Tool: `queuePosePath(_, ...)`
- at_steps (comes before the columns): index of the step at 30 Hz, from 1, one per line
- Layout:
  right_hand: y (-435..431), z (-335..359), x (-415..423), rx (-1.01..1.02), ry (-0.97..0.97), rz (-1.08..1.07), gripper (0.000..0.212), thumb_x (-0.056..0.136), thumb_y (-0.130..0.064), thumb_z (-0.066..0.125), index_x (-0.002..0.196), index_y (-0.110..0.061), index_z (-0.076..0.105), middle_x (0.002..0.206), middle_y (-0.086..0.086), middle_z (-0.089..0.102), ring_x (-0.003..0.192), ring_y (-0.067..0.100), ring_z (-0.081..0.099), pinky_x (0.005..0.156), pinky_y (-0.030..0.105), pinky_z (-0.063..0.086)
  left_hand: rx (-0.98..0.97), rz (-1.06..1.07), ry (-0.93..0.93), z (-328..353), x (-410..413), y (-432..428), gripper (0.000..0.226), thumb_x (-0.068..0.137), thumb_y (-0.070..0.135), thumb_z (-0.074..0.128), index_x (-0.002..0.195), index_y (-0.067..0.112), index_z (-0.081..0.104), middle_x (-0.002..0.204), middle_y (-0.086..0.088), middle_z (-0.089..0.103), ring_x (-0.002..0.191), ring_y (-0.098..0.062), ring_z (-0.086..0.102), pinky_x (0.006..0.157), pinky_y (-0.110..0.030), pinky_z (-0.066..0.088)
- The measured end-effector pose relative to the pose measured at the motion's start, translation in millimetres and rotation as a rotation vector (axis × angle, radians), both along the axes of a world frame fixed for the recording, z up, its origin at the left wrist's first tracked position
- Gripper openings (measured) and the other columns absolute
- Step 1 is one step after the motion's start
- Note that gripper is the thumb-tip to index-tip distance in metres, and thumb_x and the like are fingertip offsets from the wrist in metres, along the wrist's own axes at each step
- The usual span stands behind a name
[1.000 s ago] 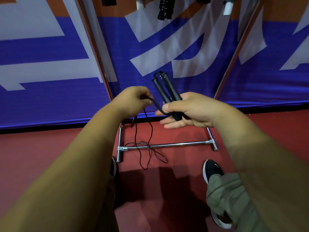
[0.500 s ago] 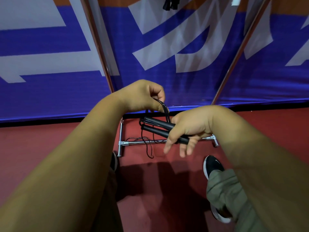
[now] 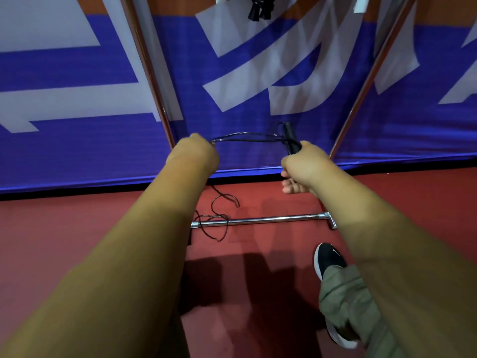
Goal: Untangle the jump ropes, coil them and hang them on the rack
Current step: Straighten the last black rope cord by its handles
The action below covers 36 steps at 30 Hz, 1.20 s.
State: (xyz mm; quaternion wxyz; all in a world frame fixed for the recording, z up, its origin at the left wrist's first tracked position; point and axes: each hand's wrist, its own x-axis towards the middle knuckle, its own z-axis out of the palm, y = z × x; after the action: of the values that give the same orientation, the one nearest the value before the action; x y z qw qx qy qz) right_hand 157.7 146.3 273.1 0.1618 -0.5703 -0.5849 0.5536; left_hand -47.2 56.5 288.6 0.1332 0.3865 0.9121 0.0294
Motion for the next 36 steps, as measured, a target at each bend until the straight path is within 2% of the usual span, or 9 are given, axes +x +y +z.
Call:
queuePosePath(4, -2, 6, -1, 0.095, -0.043, 0.033, 0.039, 0.098, -0.002, 0.047, 0.132, -0.020, 0.053, 0.112, 0.021, 0.066, 0.055, 0.025, 0.068, 0.043, 0.033, 0.056, -0.301, -0.178, -0.194, 6, 14, -5, 0.071, 0.105, 0.060, 0.049, 0.157, 0.013, 0.040, 0.156, -0.013, 0.050, 0.135, -0.037, 0.054, 0.104, -0.045, 0.048)
queuePosePath(9, -12, 11, -2, 0.226, -0.144, 0.188, 0.060, 0.096, 0.001, 0.045, 0.147, -0.031, 0.051, 0.096, 0.020, 0.068, 0.054, 0.029, 0.072, 0.044, 0.039, 0.060, 0.117, -0.294, -0.557, -6, 18, 6, 0.112, 0.079, 0.069, 0.078, 0.166, 0.039, 0.014, 0.171, 0.009, 0.030, 0.151, -0.019, 0.041, 0.123, -0.047, 0.035)
queuePosePath(12, -17, 12, -1, 0.300, -0.201, 0.259, 0.064, 0.096, -0.001, 0.047, 0.147, -0.039, 0.052, 0.091, 0.013, 0.067, 0.060, 0.033, 0.076, 0.050, 0.046, 0.064, 0.239, -0.335, -0.663, -6, 29, 10, 0.088, 0.085, 0.052, 0.083, 0.157, 0.028, 0.039, 0.156, 0.011, 0.050, 0.138, -0.012, 0.053, 0.119, -0.042, 0.041)
queuePosePath(16, -15, 11, 0, 0.357, -0.253, 0.292, 0.064, 0.095, -0.004, 0.047, 0.148, -0.040, 0.049, 0.091, 0.008, 0.067, 0.054, 0.031, 0.075, 0.054, 0.047, 0.065, 0.238, -0.367, -0.569, -1, 24, 6, 0.021, 0.094, 0.047, 0.076, 0.102, 0.028, 0.076, 0.092, 0.015, 0.075, 0.092, -0.004, 0.068, 0.092, -0.034, 0.052)
queuePosePath(19, -13, 11, 3, 0.387, -0.311, 0.313, 0.057, 0.096, -0.007, 0.049, 0.144, -0.037, 0.049, 0.090, 0.009, 0.067, 0.049, 0.030, 0.073, 0.058, 0.045, 0.066, 0.227, -0.458, -0.473, 9, 29, 2, 0.019, 0.099, 0.036, 0.070, 0.088, 0.022, 0.076, 0.076, 0.013, 0.077, 0.069, 0.004, 0.066, 0.073, -0.027, 0.046)
queuePosePath(22, -8, 9, 6, 0.432, -0.405, 0.311, 0.052, 0.096, -0.014, 0.054, 0.146, -0.028, 0.045, 0.091, 0.011, 0.070, 0.044, 0.025, 0.070, 0.050, 0.038, 0.063, 0.281, -0.486, -0.739, 15, 44, -1, 0.012, 0.104, 0.014, 0.056, 0.096, 0.007, 0.062, 0.080, -0.004, 0.077, 0.078, -0.020, 0.078, 0.081, -0.034, 0.053)
queuePosePath(27, 4, 8, 9, 0.347, -0.380, 0.323, 0.021, 0.096, -0.019, 0.059, 0.113, -0.010, 0.052, 0.085, 0.009, 0.078, 0.063, 0.023, 0.075, 0.061, 0.037, 0.062, 0.376, -0.483, -0.966, 23, 57, -1, 0.046, 0.111, 0.050, 0.040, 0.093, 0.012, 0.058, 0.066, -0.011, 0.057, 0.052, -0.020, 0.038, 0.058, -0.035, 0.036)
queuePosePath(29, 4, 9, 8, 0.228, -0.256, 0.303, 0.010, 0.097, -0.012, 0.056, 0.107, -0.011, 0.055, 0.085, 0.011, 0.077, 0.067, 0.022, 0.075, 0.064, 0.044, 0.066, 0.375, -0.478, -0.955, 25, 58, -1, 0.043, 0.112, 0.041, 0.037, 0.092, 0.010, 0.058, 0.061, -0.010, 0.051, 0.050, -0.019, 0.035, 0.054, -0.033, 0.031)
queuePosePath(36, 6, 13, 8, 0.259, -0.175, 0.230, 0.019, 0.085, -0.015, 0.056, 0.098, -0.006, 0.066, 0.072, 0.016, 0.068, 0.044, 0.026, 0.055, 0.045, 0.031, 0.045, 0.303, -0.560, -1.044, 22, 51, -8, 0.029, 0.114, 0.029, 0.043, 0.094, 0.010, 0.051, 0.071, -0.010, 0.052, 0.072, -0.032, 0.069, 0.066, -0.033, 0.049)
